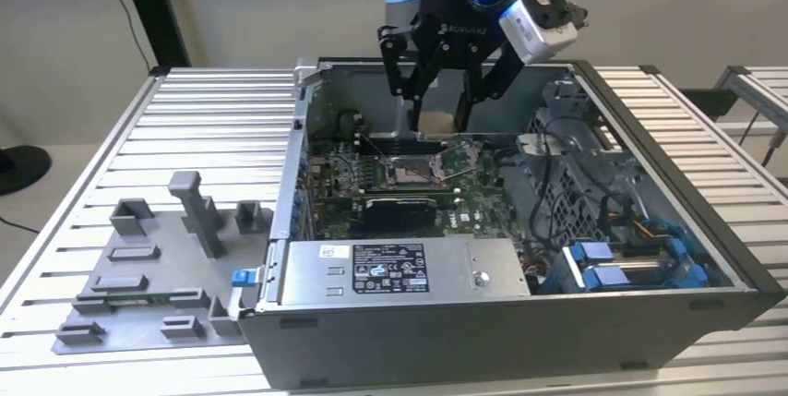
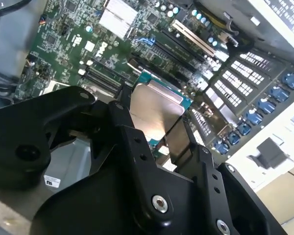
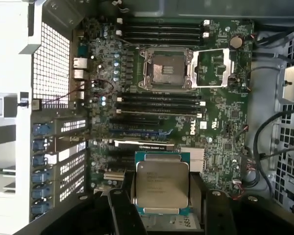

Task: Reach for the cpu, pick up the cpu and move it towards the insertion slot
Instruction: 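Pick up the cpu and move it towards the insertion slot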

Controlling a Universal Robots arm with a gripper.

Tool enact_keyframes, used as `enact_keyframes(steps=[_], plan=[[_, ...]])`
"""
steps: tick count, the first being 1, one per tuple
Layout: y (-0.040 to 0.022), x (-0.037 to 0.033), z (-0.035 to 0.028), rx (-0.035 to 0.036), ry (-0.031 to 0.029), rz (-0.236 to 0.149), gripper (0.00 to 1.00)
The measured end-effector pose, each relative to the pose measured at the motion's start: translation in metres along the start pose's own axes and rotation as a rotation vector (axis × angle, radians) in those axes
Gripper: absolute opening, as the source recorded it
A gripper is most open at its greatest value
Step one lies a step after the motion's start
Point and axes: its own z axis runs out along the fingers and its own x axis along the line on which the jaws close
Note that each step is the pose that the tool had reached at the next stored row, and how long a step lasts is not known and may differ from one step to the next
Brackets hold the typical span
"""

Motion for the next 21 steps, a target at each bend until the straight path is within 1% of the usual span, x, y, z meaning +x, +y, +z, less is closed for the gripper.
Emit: enact_keyframes(steps=[4,8,14,16,17,18,20,21], plan=[[0.0158,-0.0010,0.0004,0.0154,0.0003,0.001,0.00],[0.0314,-0.0014,0.0008,0.0290,0.0005,0.002,0.00],[0.0585,-0.0019,0.0014,0.0528,0.0005,0.003,0.00],[0.0675,-0.0021,0.0015,0.0625,-0.0029,0.004,0.00],[0.0713,-0.0021,0.0016,0.0663,-0.0061,0.004,0.00],[0.0747,-0.0021,0.0016,0.0685,-0.0106,0.005,0.00],[0.0787,-0.0019,0.0017,0.0690,-0.0201,0.005,0.00],[0.0805,-0.0016,0.0019,0.0690,-0.0230,0.005,0.00]])
